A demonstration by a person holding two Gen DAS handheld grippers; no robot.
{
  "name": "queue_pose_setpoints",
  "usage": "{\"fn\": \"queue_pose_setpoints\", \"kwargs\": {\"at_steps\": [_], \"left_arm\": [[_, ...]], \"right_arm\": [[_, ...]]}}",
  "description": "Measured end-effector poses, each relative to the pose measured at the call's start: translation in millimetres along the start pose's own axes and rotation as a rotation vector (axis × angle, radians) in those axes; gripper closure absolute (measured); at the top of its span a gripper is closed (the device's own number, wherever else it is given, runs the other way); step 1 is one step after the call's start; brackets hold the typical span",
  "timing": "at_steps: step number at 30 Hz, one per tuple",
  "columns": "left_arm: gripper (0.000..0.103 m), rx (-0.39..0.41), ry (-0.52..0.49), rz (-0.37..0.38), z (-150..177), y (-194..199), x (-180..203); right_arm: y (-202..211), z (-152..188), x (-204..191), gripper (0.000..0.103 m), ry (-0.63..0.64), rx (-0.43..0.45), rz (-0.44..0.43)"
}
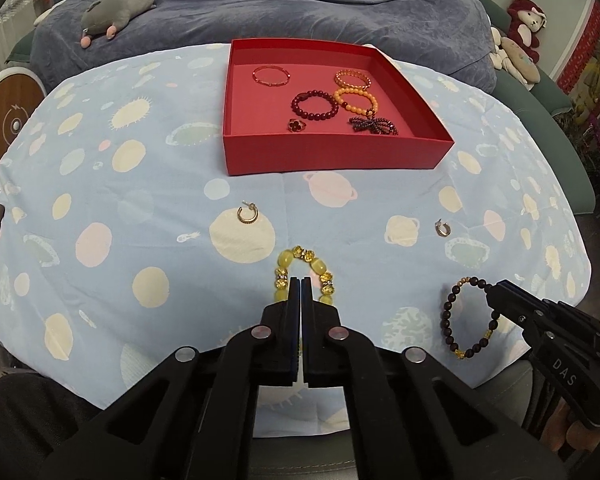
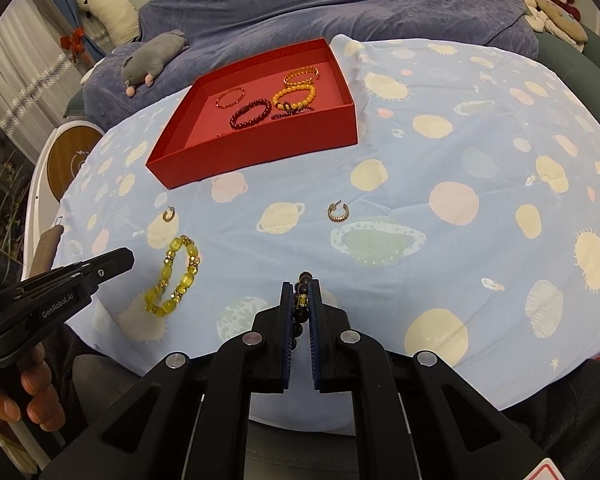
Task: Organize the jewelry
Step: 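Grasp the yellow bead bracelet with the left tool while the right holds the black bracelet, then carry the yellow bracelet into the red box with the left tool while the right carries the black bracelet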
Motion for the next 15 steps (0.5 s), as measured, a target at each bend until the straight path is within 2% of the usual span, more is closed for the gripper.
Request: {"fn": "queue_pose_setpoints", "kwargs": {"at_steps": [4,9,10,12,15], "left_arm": [[0.103,0.024,-0.008,0.021,-8.4,7.8,0.4],[0.1,0.003,0.027,0.025,-5.5,-2.3,-10.2],[0.098,-0.006,0.035,0.02,-2.7,-6.5,-12.7],[0.084,-0.027,0.041,0.003,3.6,-17.6,-16.5],[0.074,-0.052,0.043,-0.024,11.9,-33.1,-18.6]], "right_arm": [[3.9,-11.3,-1.0,0.096,0.005,0.023,0.003],[-2.6,-9.9,3.4,0.096,-0.003,0.01,0.015],[-4.5,-7.7,4.2,0.096,-0.006,0.003,0.016],[-8.4,-3.0,5.0,0.096,-0.01,-0.011,0.015],[-13.3,1.5,4.7,0.096,-0.011,-0.027,0.013]]}}
Point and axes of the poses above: each gripper's, at about its wrist camera, not at the fingertips, and y roughly against the way its jaws point, x to its right, z to its underside, the point moved 1 cm from there along -y, roughly the way its jaws point, and after that the axes turned 1 degree about z, right-handed, at the moved point
